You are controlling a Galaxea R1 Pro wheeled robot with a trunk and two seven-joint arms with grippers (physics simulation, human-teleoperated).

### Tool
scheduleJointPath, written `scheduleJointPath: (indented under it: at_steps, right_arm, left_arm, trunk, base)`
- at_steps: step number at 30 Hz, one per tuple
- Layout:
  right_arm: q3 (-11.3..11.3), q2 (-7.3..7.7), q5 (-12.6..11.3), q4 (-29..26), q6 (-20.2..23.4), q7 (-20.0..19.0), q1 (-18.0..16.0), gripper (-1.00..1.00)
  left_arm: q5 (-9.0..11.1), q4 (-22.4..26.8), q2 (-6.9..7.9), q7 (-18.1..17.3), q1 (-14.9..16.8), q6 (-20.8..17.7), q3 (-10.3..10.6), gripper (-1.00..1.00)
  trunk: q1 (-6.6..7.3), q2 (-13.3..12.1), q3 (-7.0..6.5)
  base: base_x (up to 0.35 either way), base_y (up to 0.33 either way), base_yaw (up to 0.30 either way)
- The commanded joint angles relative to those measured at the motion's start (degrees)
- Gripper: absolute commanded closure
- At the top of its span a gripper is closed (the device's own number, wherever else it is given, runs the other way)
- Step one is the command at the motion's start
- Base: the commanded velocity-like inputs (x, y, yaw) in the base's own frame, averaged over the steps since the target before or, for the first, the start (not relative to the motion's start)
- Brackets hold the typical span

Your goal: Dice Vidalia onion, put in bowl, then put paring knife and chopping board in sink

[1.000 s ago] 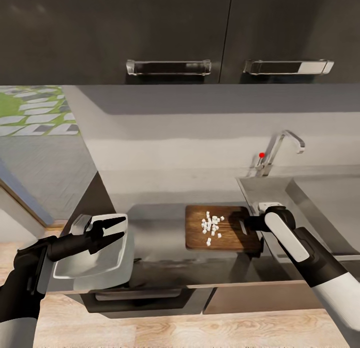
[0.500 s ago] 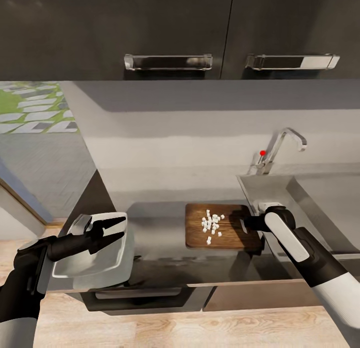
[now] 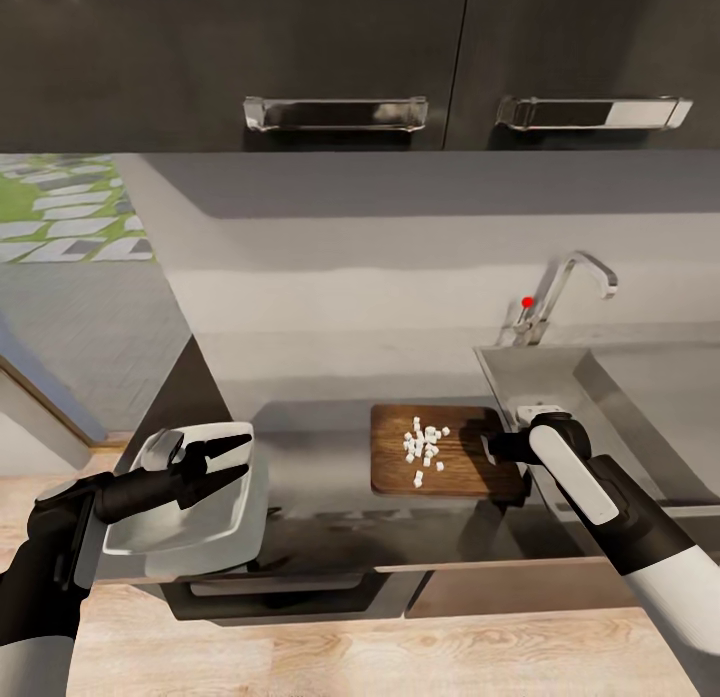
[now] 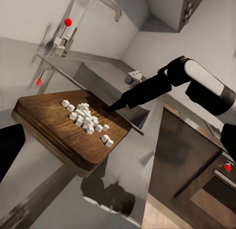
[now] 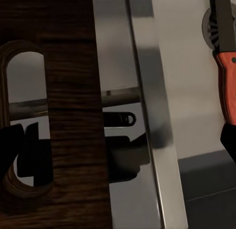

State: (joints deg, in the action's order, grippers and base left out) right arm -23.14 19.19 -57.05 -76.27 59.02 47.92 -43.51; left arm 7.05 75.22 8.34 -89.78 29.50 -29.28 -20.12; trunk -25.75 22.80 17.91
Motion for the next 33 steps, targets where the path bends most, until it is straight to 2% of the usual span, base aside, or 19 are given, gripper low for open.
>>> scheduleJointPath:
  at_steps: [1,33]
  right_arm:
    - [-0.15,0.06,-0.52,-0.04,0.13,0.60,-0.08,-1.00]
    - [-0.15,0.06,-0.52,-0.05,0.13,0.68,-0.08,-1.00]
  left_arm:
    - [-0.02,0.01,0.01,-0.22,0.04,-0.61,-0.01,-1.00]
    - [-0.02,-0.02,-0.08,-0.22,0.03,-0.61,-0.01,-1.00]
  trunk:
    - [-0.03,0.11,0.16]
    - [-0.03,0.11,0.96]
  base:
    - [0.000,0.000,0.000]
    - [0.000,0.000,0.000]
